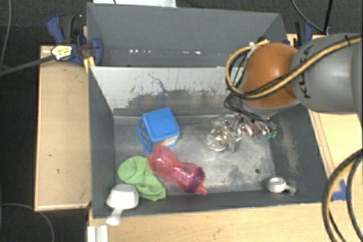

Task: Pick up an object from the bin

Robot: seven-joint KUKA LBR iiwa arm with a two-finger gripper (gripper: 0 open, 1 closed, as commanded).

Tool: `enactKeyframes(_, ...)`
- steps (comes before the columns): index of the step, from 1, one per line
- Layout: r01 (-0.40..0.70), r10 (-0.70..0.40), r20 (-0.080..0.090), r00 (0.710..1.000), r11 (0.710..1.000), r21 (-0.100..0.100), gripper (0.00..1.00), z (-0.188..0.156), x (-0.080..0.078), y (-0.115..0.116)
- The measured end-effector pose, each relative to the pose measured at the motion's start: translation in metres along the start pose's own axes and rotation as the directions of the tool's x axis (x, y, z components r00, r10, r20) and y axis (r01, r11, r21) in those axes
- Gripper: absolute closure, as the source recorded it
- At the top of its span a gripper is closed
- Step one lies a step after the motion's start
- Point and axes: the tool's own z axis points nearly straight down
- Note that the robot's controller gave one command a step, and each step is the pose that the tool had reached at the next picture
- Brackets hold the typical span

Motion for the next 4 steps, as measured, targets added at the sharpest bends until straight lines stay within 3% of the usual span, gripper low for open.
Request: enactKeyframes(4,-0.001,0.001,-0.006,1.000,1.000,-0.003,1.00,-0.030,0.001,0.001)
